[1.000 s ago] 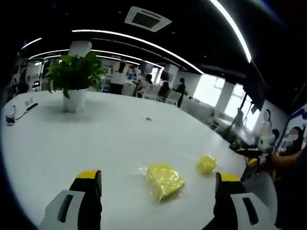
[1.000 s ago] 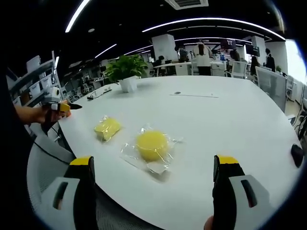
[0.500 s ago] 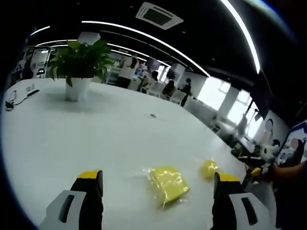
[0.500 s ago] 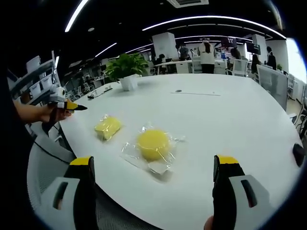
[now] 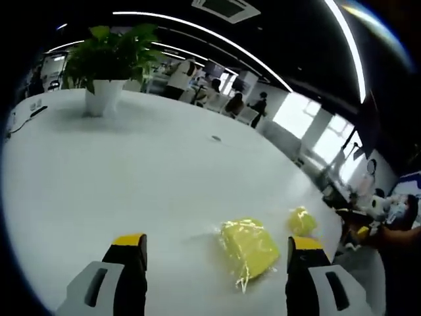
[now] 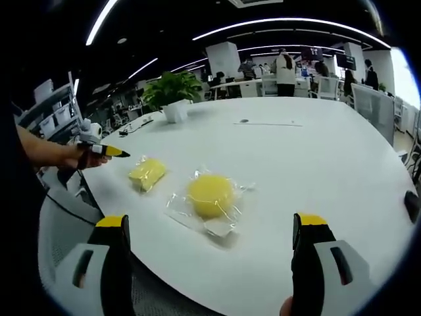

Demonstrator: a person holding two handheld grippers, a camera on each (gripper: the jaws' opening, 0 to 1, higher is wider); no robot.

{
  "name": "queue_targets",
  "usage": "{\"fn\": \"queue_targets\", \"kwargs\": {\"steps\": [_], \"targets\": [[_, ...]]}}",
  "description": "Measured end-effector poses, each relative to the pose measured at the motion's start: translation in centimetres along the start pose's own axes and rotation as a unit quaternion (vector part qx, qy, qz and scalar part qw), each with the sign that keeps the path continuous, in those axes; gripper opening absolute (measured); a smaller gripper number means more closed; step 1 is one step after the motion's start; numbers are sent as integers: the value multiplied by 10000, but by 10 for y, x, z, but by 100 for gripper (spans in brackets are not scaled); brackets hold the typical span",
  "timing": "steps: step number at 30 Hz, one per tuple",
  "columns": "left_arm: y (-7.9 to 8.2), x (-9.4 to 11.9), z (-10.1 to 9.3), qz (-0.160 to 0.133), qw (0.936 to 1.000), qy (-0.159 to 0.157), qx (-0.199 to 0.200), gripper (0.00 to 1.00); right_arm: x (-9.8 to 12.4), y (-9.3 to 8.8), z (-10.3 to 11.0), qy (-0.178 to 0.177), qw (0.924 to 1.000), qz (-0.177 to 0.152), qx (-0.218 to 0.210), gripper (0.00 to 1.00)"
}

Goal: Compare the silicone blocks by pressing each to a similar depth, holding the contact briefly, and releasing to observe deformation and rebound differences across the visible hardness samples.

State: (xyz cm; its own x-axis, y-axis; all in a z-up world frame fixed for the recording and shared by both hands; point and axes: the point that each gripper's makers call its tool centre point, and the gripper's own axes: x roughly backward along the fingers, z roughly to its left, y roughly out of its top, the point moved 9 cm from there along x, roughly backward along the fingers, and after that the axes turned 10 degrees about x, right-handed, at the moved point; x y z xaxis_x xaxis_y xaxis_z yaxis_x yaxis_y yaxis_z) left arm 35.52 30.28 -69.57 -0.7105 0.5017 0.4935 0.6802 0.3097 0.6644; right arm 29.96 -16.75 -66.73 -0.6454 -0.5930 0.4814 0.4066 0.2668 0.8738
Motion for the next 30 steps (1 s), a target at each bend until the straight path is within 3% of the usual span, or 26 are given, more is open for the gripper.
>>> {"fn": "queue_targets", "kwargs": {"steps": [18, 21, 23, 30], "targets": [[5, -38, 12, 204, 9982, -220, 524, 70, 0, -3, -3, -79, 9999, 68, -127, 96], [5, -41, 11, 232, 9978, -279, 552, 60, 0, -2, -5, -131, 9998, 55, -106, 96], [2, -44, 9, 363, 9942, -519, 872, 52, 0, -2, -6, -132, 9998, 47, -115, 96], [1, -49, 16, 223, 9930, -317, 1118, 43, -1, -1, -5, -111, 9999, 57, -97, 96]]}}
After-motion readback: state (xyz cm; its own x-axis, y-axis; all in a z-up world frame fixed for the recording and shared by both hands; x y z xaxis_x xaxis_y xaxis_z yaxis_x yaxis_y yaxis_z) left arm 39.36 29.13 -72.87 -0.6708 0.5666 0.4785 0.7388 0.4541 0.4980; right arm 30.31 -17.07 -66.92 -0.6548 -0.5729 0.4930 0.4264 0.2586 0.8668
